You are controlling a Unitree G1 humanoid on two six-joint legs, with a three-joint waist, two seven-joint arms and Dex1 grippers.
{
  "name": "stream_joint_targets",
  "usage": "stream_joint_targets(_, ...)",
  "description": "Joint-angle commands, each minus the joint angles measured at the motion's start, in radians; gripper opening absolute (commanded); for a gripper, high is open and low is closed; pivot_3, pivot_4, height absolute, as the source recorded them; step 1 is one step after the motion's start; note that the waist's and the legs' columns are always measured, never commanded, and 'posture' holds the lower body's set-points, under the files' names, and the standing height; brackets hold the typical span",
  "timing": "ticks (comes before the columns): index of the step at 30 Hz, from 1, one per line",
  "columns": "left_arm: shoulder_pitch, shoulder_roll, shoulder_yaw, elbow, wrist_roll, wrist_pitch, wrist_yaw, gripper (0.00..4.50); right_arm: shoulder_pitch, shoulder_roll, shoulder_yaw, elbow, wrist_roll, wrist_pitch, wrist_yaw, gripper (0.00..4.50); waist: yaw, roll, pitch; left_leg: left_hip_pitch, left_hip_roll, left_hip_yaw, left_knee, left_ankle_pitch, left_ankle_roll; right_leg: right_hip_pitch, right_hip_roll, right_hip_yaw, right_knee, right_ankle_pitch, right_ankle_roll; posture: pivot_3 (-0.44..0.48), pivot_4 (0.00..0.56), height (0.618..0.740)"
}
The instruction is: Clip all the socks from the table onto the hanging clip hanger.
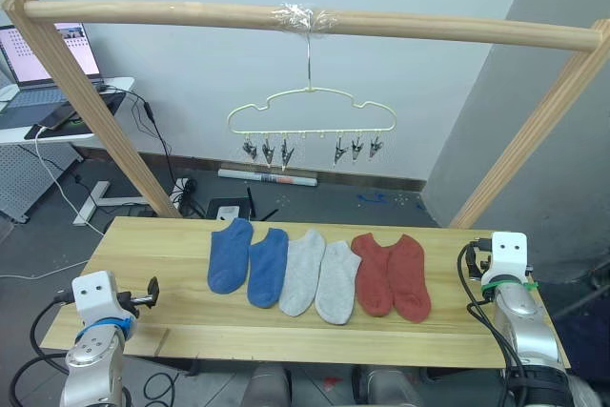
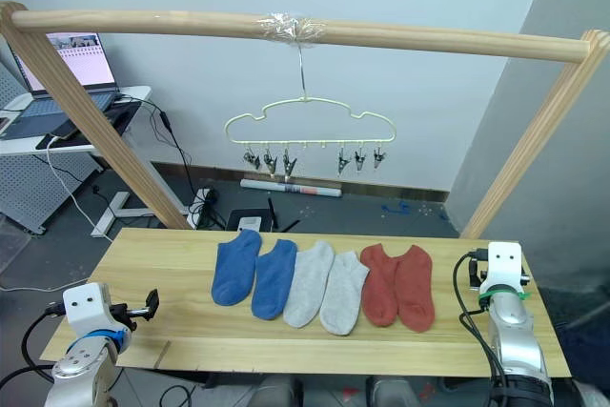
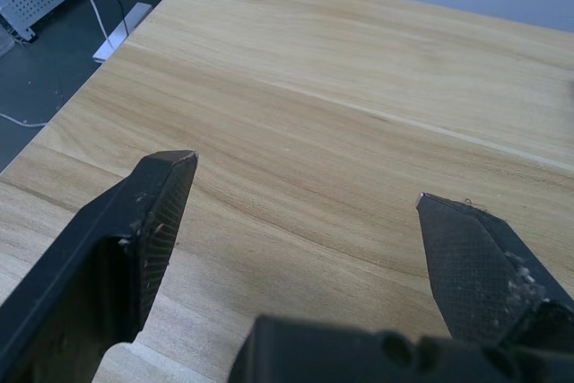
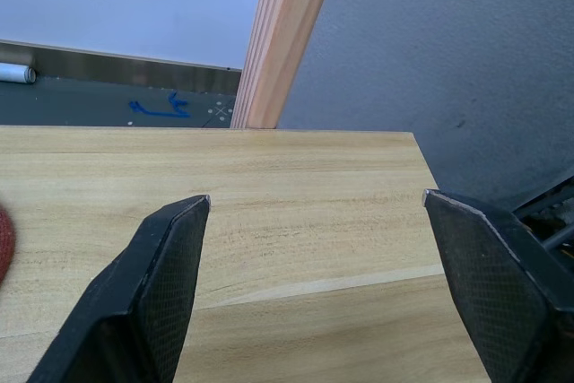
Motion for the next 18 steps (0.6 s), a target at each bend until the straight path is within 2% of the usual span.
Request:
stream_joint_targets(1,-0.015,0.021,0.013,-0.007,-0.012,-0.005,0.001,4.45,-0.016,-0.006,-0.009,-0.022,0.004,-0.005,-0.011,3.99,0.000,0.000,0.000,0.000,0.000,0.000,0.000,0.000,0.000,0.000,0.000,0.000,0.000,0.000,0.000,0.149,0.129,0.740)
stream_joint_targets(7,-0.038,0.026,-0.008,0.033,0.061,-0.040,0.095,4.45,-0.017,-0.006,-0.010,-0.027,0.004,-0.007,-0.012,3.99,0.000,0.000,0.003,0.000,0.000,0.000,0.000,0.000,0.000,0.000,0.000,0.000,0.000,0.000,0.000,0.149,0.129,0.740)
stream_joint_targets(12,-0.034,0.029,-0.013,0.034,0.074,-0.069,0.102,4.45,-0.014,-0.008,-0.002,-0.037,0.000,-0.008,-0.005,3.99,0.000,0.001,0.005,0.000,0.000,0.000,-0.001,0.000,0.000,0.000,0.000,0.000,-0.001,0.000,0.000,0.148,0.138,0.740)
stream_joint_targets(14,-0.026,0.036,-0.008,0.017,0.047,-0.071,0.056,4.45,-0.009,-0.011,0.004,-0.048,-0.003,-0.010,0.000,3.99,0.000,0.001,0.007,0.000,0.000,0.001,-0.002,0.000,0.000,-0.001,0.000,0.000,-0.001,0.000,0.000,0.152,0.143,0.740)
stream_joint_targets(18,0.002,0.036,0.052,-0.089,-0.118,0.000,-0.097,4.45,-0.007,-0.019,0.025,-0.082,-0.006,-0.029,0.034,3.99,-0.001,-0.001,0.022,-0.001,0.000,0.001,-0.002,0.000,0.000,-0.001,0.000,0.000,-0.001,0.000,0.000,0.156,0.166,0.740)
